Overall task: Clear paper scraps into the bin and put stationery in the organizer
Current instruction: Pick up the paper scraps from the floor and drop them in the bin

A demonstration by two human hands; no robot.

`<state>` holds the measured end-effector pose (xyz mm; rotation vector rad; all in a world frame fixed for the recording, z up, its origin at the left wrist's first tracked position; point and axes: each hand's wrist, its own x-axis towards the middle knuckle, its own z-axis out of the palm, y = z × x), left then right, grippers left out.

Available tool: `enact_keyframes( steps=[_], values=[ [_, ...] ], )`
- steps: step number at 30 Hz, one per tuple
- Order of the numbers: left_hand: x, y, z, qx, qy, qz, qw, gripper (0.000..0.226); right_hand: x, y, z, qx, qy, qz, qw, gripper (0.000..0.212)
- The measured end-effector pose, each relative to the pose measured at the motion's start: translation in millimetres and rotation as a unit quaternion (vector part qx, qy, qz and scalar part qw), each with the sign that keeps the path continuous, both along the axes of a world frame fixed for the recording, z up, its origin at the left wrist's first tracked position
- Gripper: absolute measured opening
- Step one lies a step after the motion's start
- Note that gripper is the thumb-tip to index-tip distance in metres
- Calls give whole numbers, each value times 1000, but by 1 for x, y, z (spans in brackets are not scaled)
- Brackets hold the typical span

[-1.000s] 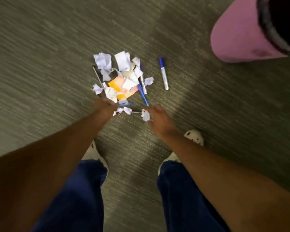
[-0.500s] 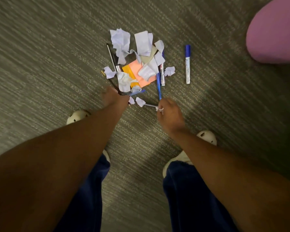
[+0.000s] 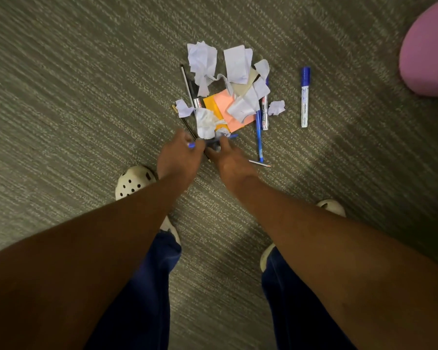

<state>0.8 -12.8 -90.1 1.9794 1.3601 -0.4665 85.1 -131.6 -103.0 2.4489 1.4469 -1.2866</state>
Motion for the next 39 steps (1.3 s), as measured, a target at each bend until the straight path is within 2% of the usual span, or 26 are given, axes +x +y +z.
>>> enact_keyframes(
  steps=[4,8,9,12,19,22,24,27,30,32,34,36,37,39],
  values=[
    [30,12,-12,-30,38,-66,997,63,9,-1,3,12,21,-38,999,65],
    [54,14,-23,-39,94,-99,990,73,12,-14,16,106,25,-191,975,34],
    [58,15,-25,-39,107,-101,988,74,14,-11,18,132,14,-211,968,33],
    [60,15,-27,-43,113,-103,987,66,23,4,18,133,-11,-208,969,42],
    [27,14,-19,-13,40,-109,993,39,33,33,-3,37,-19,-109,993,39],
    [6,19,-17,-21,4,-69,997,37,32,27,-4,66,-11,-128,990,34],
    [-7,20,-11,-37,-22,-19,999,34,32,18,0,99,22,-182,978,23],
    [-14,14,7,-55,-54,39,996,27,34,6,15,156,70,-324,930,9],
    [-8,0,34,-61,-63,73,993,30,43,-4,43,188,89,-464,861,12],
    [7,-8,58,-109,-90,141,980,19,56,-12,69,187,96,-536,817,16],
    [36,-19,84,-200,-116,267,935,9,75,-23,100,191,142,-613,753,22],
    [74,-31,114,-282,-142,386,867,5,100,-36,137,213,191,-676,679,24],
    [94,-39,131,-310,-144,405,848,5,115,-44,157,223,199,-699,649,23],
    [135,-55,165,-355,-141,353,854,9,148,-59,198,252,200,-736,595,21]
  ],
)
